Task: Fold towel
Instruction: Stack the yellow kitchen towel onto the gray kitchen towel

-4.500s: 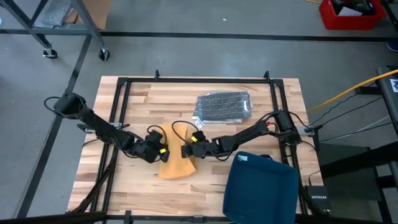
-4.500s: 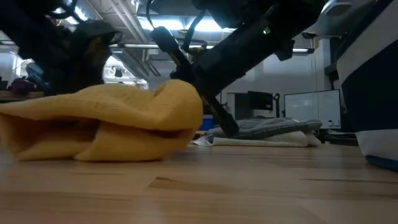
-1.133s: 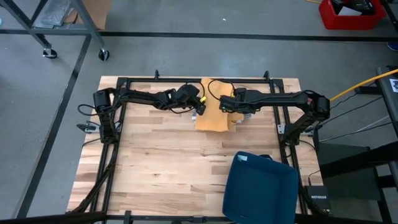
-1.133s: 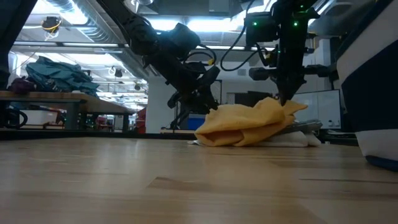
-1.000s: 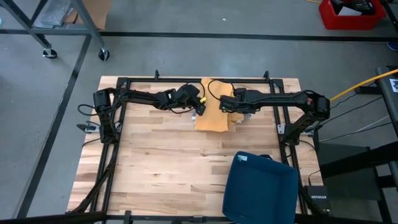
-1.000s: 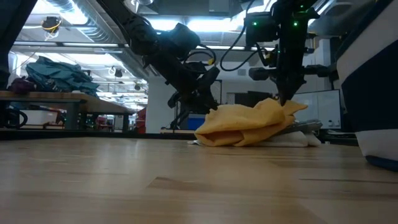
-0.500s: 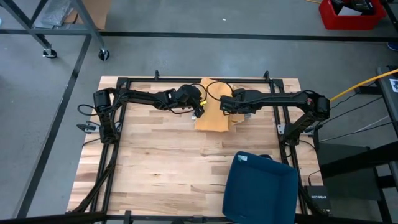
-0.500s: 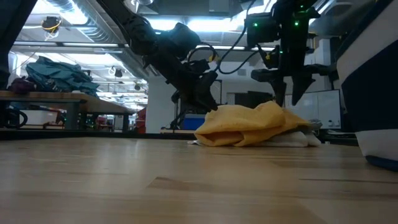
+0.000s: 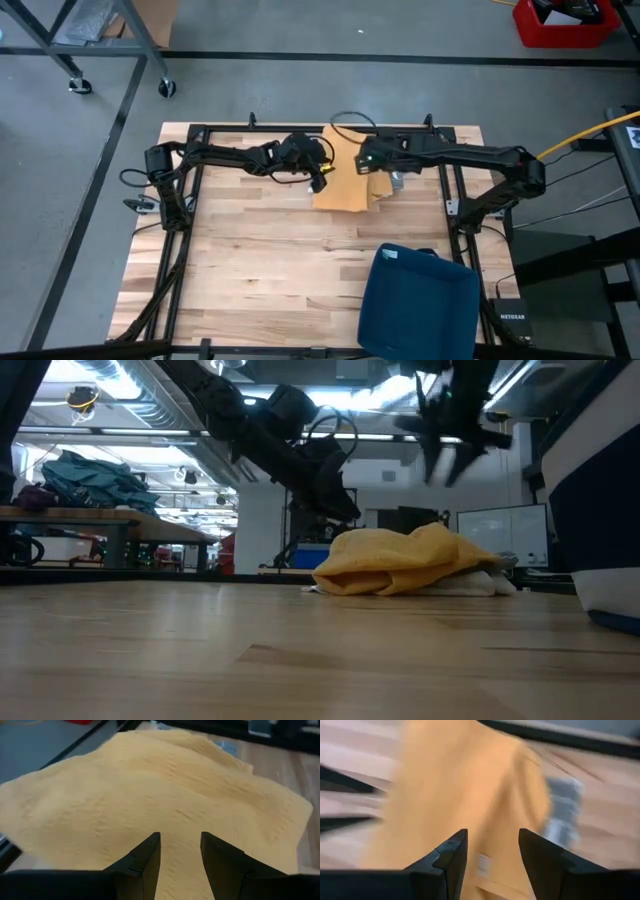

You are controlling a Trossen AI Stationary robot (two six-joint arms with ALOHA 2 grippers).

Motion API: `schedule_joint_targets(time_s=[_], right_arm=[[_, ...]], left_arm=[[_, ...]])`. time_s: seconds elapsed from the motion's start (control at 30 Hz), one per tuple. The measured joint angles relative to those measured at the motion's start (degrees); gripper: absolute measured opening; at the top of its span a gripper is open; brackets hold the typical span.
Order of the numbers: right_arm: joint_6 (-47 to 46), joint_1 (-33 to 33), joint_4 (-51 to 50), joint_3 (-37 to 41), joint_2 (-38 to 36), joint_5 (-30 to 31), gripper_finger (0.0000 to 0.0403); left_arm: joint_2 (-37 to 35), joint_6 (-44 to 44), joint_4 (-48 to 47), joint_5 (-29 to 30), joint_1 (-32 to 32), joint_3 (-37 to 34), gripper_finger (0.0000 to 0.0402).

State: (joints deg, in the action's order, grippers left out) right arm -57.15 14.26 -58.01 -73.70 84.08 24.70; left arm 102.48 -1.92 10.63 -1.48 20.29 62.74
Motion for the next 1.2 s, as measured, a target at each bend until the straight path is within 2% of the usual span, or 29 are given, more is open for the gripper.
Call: schedule_joint_targets(time_s=[0.17,0.27,0.63,0.9,1.2], right_arm=[[10.3,0.0,11.8,-0.3,0.6,-0.3,0.0179],[11.1,0.0,13.5,-0.3,2.6,-0.3,0.0179],[11.0,0.0,10.4,-0.3,12.6,-2.9,0.0179],[11.0,0.0,0.9,0.3,17.8,-2.3,0.0179],[11.0,0.0,2.4,3.6,21.5,-3.5,0.0179]], left_arm=[[0.1,4.3,2.1,-0.7,0.0,0.0,0.0132],[0.3,6.3,2.8,-0.7,0.0,0.0,0.0131],[3.7,6.7,3.5,-0.3,0.0,0.0,0.0131],[9.6,7.3,3.4,0.5,0.1,0.0,0.0131],[13.4,4.5,4.2,0.4,0.1,0.2,0.0131]])
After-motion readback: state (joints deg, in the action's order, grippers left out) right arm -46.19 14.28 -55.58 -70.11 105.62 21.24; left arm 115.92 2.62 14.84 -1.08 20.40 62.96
